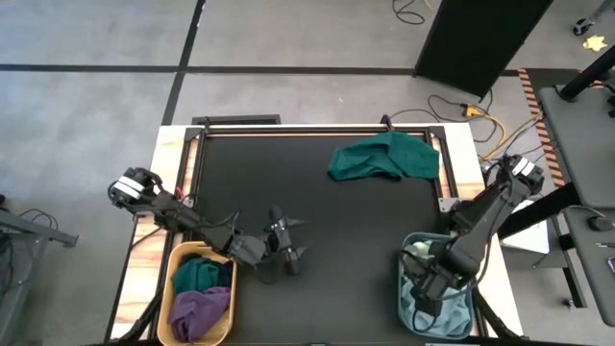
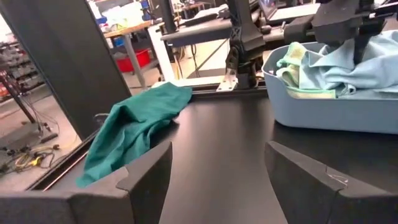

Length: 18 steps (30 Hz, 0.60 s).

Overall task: Sort microfiber towel by color & place in baskets
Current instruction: Put the light blue microfiber towel into the blue bin

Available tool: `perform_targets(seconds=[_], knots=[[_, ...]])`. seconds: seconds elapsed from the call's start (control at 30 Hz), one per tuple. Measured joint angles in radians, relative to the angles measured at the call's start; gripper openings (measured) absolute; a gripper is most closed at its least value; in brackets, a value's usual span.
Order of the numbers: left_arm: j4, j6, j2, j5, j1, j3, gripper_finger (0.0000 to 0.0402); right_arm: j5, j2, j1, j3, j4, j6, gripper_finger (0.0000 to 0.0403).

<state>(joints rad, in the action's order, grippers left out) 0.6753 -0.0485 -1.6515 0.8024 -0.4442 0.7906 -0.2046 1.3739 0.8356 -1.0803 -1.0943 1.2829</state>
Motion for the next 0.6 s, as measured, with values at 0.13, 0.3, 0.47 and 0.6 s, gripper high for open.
perform_targets(seconds=[0.13, 0.3, 0.47, 0.6], knots=[[0.001, 0.002, 0.001, 0.0, -0.004, 0.001, 0.024, 0.008, -0.01, 0.005, -0.035, -0.041, -0.011, 0.0032], [-0.003, 0.025, 0.001, 0.001, -0.019, 0.0, 0.024, 0.027, 0.001, 0.02, -0.006, -0.07, 0.011, 0.0032], [-0.017, 0.031, 0.001, 0.006, -0.043, 0.0, 0.024, 0.019, 0.064, 0.045, 0.092, -0.012, 0.027, 0.0057], [-0.043, 0.032, 0.01, 0.057, -0.069, -0.001, 0.024, -0.019, 0.11, 0.046, 0.11, 0.012, 0.01, 0.0147]])
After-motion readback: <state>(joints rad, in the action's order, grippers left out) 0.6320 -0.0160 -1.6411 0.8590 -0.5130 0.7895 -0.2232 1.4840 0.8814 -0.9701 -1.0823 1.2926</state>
